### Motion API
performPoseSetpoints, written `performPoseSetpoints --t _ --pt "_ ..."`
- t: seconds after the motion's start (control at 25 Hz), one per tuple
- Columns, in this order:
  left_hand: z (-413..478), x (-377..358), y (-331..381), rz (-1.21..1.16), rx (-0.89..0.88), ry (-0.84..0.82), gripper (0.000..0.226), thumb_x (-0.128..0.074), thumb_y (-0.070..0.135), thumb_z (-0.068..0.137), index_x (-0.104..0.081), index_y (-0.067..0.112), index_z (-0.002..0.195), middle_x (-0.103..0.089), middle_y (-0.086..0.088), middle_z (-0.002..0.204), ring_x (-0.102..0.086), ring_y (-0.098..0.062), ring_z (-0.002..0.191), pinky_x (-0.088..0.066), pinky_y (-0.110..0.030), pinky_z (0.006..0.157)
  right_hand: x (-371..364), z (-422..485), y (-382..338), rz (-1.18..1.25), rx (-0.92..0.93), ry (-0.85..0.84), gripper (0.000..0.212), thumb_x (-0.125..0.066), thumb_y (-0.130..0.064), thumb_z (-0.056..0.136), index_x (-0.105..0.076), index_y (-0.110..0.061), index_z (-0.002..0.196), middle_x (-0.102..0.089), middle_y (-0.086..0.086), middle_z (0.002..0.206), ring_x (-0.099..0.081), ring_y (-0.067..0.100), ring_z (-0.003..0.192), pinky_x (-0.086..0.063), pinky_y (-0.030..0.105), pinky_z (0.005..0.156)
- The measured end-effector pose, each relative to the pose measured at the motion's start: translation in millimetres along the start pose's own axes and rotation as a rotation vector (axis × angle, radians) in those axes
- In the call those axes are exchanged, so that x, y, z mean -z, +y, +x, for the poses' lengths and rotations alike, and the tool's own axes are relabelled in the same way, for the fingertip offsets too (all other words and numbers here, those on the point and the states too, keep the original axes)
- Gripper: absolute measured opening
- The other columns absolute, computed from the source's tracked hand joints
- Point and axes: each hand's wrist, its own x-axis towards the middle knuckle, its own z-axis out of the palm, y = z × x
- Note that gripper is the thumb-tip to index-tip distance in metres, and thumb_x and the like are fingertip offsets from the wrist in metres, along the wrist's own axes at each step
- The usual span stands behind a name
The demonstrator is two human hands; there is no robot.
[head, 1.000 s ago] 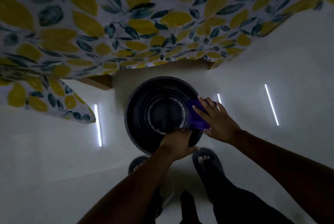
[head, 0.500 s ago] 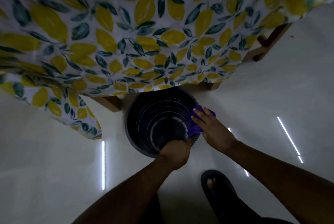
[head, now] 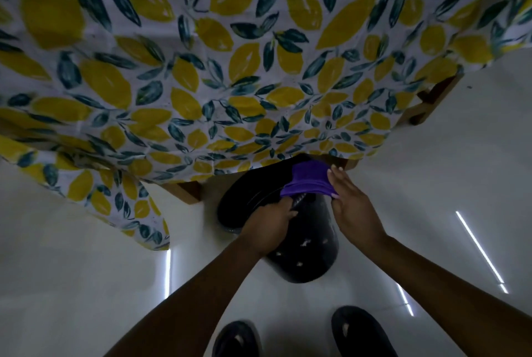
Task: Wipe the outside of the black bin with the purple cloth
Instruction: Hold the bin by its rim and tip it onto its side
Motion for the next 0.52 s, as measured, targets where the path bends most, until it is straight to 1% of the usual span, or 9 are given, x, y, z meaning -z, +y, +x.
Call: performPoseSetpoints --t 0.08,0.12,0.24,0.28,0.32,0.36,0.44,0.48,0.52 --pt "5.3 -3.5 -6.9 -0.013 -0.024 0.057 0.022 -0.045 0.029 0.097 -0.051 0.008 0.100 -0.071 -0.020 0.089 -0.066 -0.039 0.084 -0.049 -0.040 0.066 -6.2 -7.5 0.4 -0.017 0.001 -0.014 0.054 -0.043 0.000 0.090 -0.038 -0.002 0.144 -0.038 0.013 0.151 -0.032 0.025 0.140 -0.016 0.010 0.111" --pt "7.2 -5.1 -10.4 -0.025 -0.032 0.082 0.022 -0.046 0.029 0.097 -0.052 0.008 0.100 -0.072 -0.019 0.089 -0.067 -0.037 0.084 -0.049 -0.039 0.066 -8.2 -11.5 -1.6 -0.018 -0.008 -0.018 0.056 -0.043 0.001 0.090 -0.035 -0.003 0.145 -0.036 0.012 0.152 -0.031 0.023 0.141 -0.015 0.009 0.111" --pt "9.6 -8.8 -21.7 -0.113 0.000 0.132 0.026 -0.046 0.032 0.097 -0.055 0.011 0.109 -0.073 -0.015 0.095 -0.068 -0.033 0.087 -0.051 -0.037 0.069 -12.4 -17.8 -2.8 0.001 0.002 -0.018 0.057 -0.032 -0.011 0.090 -0.032 -0.005 0.147 -0.034 0.010 0.153 -0.026 0.020 0.143 -0.016 0.012 0.113" --pt "10.2 -11.0 -25.7 -0.162 0.032 0.139 0.027 -0.045 0.034 0.097 -0.056 0.013 0.112 -0.073 -0.013 0.099 -0.067 -0.032 0.090 -0.051 -0.035 0.072 -14.8 -17.7 -3.5 -0.005 0.034 -0.031 0.058 -0.030 -0.011 0.089 -0.033 -0.004 0.147 -0.033 0.010 0.154 -0.025 0.021 0.144 -0.017 0.015 0.115" --pt "11.1 -12.5 -28.8 -0.211 0.069 0.142 0.028 -0.045 0.034 0.097 -0.057 0.014 0.113 -0.072 -0.012 0.102 -0.066 -0.031 0.092 -0.049 -0.033 0.073 -19.5 -18.0 -1.9 -0.011 0.062 -0.059 0.058 -0.033 -0.007 0.088 -0.034 -0.004 0.147 -0.030 0.011 0.155 -0.025 0.023 0.145 -0.021 0.020 0.116" --pt "12.2 -15.5 -31.7 -0.254 0.112 0.140 0.026 -0.046 0.033 0.097 -0.058 0.013 0.110 -0.072 -0.011 0.101 -0.065 -0.030 0.092 -0.046 -0.030 0.072 -25.0 -20.2 0.5 -0.026 0.066 -0.105 0.059 -0.037 -0.001 0.087 -0.035 -0.005 0.146 -0.027 0.010 0.156 -0.025 0.025 0.145 -0.026 0.027 0.116" --pt "13.4 -23.5 -36.5 -0.324 0.178 0.134 0.024 -0.045 0.032 0.098 -0.058 0.012 0.099 -0.070 -0.010 0.095 -0.064 -0.027 0.087 -0.044 -0.032 0.071 -38.5 -29.4 6.2 -0.086 0.042 -0.197 0.063 -0.046 0.007 0.085 -0.035 -0.006 0.146 -0.020 0.007 0.153 -0.027 0.029 0.144 -0.035 0.037 0.113" --pt "13.2 -26.9 -39.7 -0.358 0.202 0.141 0.024 -0.045 0.032 0.098 -0.058 0.012 0.096 -0.070 -0.009 0.093 -0.064 -0.026 0.086 -0.047 -0.034 0.073 -45.5 -35.6 9.8 -0.088 0.012 -0.248 0.063 -0.047 0.006 0.085 -0.035 -0.007 0.146 -0.019 0.008 0.153 -0.027 0.031 0.143 -0.033 0.038 0.113" --pt "13.1 -29.5 -44.2 -0.385 0.230 0.154 0.023 -0.045 0.031 0.098 -0.058 0.012 0.095 -0.069 -0.008 0.093 -0.064 -0.026 0.086 -0.049 -0.035 0.075 -48.7 -40.8 10.3 -0.049 -0.059 -0.296 0.062 -0.045 0.006 0.086 -0.034 -0.008 0.146 -0.020 0.009 0.154 -0.026 0.032 0.143 -0.029 0.037 0.113"
